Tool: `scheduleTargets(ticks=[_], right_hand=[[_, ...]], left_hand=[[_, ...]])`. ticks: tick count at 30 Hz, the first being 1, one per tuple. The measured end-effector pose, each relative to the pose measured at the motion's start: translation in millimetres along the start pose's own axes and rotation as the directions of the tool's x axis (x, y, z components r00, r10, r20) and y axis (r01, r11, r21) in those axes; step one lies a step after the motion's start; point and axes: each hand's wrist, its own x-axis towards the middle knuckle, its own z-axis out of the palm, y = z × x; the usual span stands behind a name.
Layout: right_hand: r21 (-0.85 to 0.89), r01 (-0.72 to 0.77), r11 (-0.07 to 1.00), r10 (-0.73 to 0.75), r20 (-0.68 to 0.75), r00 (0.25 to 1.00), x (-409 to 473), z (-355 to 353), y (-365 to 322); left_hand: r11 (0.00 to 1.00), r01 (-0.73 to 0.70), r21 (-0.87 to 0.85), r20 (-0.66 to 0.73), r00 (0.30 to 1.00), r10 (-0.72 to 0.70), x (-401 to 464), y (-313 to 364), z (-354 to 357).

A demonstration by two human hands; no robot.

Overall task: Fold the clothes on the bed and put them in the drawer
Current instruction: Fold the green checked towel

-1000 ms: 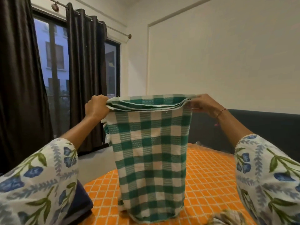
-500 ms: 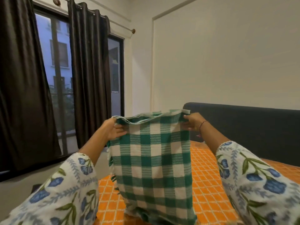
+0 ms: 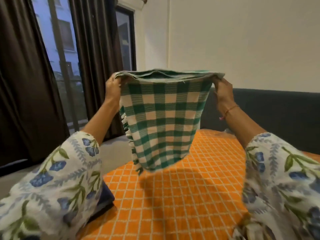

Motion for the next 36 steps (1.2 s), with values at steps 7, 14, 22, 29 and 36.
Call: scheduleTargets(ticks=[7,14,22,29,36], right_hand=[[-0.517,-0.107,0.849,0.199,0.125,0.972,-173,-123,138],[-0.723,-0.309,0.618,0.638,0.231,0.735,-289,-190,194],[-0.87,-0.463,0.173,0.951,0.27,-0.15,-304,-213,210],[-0.71,-0.642,0.291,0.955,0.252,0.154,-277,-199,233],[-0.598,-0.627,0.5,0.794,0.026,0.608,-189,-141,279]], left_hand=[[0.812,0.151,0.563,0.129,0.955,-0.267,-204,-101,-97],[0.608,0.347,0.714,0.162,0.763,-0.625,-336,-146,-163],[0.05,0.496,0.867,0.1,-0.076,-0.992,-354,-150,-199],[0.181,0.543,0.82,0.119,0.147,-0.982,-307,-163,-177],[0.405,0.54,0.738,-0.034,0.63,-0.776,-217,-264,-120]])
